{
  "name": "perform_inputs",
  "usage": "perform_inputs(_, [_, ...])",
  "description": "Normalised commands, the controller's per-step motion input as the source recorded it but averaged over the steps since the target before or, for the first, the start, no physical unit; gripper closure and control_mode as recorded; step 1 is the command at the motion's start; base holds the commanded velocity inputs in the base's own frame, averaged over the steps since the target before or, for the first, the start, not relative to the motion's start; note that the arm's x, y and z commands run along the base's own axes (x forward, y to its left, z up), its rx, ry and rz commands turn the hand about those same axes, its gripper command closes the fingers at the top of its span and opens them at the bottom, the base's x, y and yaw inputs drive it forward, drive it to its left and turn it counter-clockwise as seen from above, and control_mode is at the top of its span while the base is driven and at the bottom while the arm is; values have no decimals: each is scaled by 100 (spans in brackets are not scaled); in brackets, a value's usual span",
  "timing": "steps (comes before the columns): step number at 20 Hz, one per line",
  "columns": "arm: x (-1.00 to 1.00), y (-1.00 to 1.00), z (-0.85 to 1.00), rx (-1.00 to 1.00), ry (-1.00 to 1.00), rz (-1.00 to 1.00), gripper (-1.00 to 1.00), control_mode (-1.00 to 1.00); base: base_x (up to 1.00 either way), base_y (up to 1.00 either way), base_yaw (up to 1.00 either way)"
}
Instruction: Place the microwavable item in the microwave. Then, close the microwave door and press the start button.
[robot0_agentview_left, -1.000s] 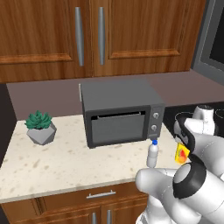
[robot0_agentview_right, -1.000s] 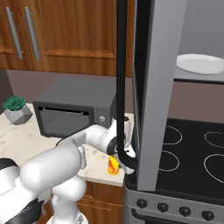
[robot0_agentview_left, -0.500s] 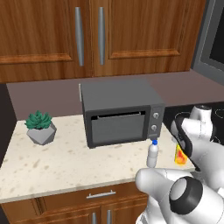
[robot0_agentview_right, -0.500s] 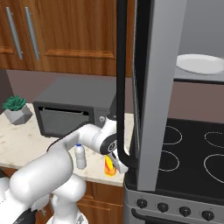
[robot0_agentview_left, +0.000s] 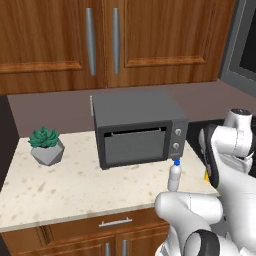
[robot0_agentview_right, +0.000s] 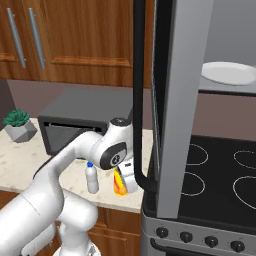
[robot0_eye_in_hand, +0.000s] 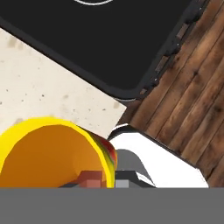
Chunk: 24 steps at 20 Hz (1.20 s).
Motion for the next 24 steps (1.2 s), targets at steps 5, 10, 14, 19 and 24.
perform_inputs(5, [-48, 9, 83, 0, 0, -8, 100, -100, 0, 0, 0])
perform_inputs(10, [-45, 35, 67, 0, 0, -4, 100, -100, 0, 0, 0])
perform_inputs(14, [-33, 56, 45, 0, -3, 0, 100, -100, 0, 0, 0])
perform_inputs(19, [-18, 55, 8, 0, -6, 0, 100, -100, 0, 0, 0])
perform_inputs(24, [-4, 25, -1, 0, 0, 0, 100, -100, 0, 0, 0])
